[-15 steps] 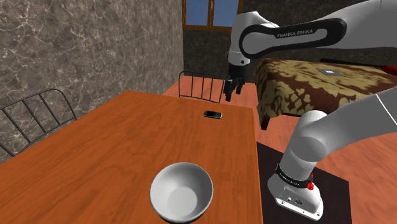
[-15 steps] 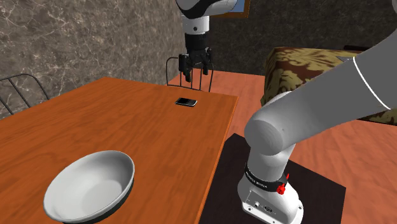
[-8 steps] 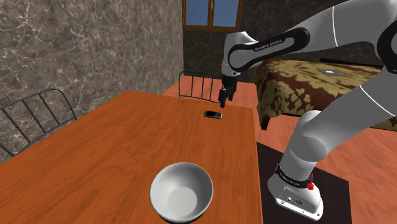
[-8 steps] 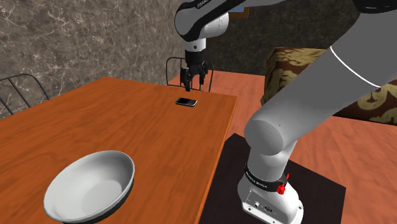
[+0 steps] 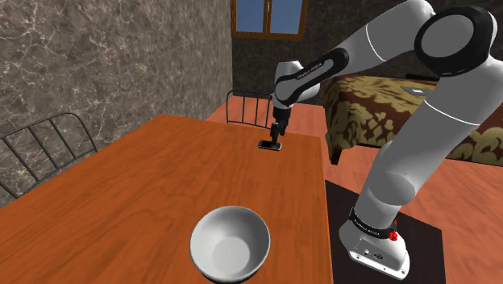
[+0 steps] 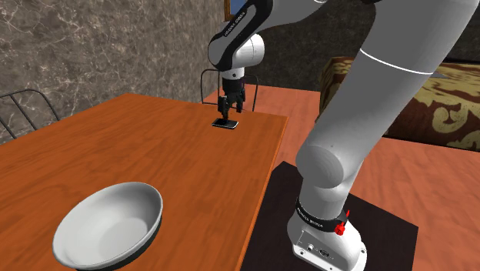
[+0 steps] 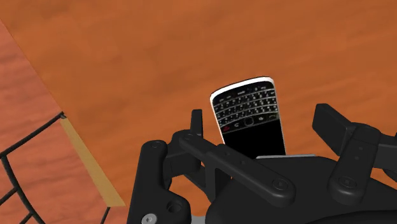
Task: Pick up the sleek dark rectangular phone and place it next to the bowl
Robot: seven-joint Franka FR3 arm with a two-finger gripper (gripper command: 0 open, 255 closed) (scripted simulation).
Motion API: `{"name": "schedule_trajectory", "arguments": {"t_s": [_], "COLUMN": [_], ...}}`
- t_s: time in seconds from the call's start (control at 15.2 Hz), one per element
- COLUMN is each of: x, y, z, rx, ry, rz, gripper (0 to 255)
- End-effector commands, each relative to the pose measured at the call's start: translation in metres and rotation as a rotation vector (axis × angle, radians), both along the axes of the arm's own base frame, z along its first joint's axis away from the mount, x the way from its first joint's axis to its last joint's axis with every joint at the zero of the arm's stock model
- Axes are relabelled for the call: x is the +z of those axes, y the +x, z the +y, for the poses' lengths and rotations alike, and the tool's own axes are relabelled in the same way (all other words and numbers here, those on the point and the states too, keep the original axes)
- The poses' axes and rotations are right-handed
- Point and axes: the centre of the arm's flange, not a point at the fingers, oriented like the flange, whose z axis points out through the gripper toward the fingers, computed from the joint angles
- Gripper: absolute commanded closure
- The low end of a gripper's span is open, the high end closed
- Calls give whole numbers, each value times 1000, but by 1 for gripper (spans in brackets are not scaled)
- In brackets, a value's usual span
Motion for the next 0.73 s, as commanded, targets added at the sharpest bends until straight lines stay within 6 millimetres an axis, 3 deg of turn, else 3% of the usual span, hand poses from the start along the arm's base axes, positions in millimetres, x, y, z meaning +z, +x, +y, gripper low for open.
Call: {"name": "schedule_trajectory", "arguments": {"t_s": [0.0, 0.4, 0.66], "x": [-13, -42, -42], "y": [3, 4, 4], "z": [-2, -2, -2], "rx": [7, 7, 7], "ry": [1, 1, 1], "rz": [-1, -1, -1], "gripper": [0, 0, 0]}}
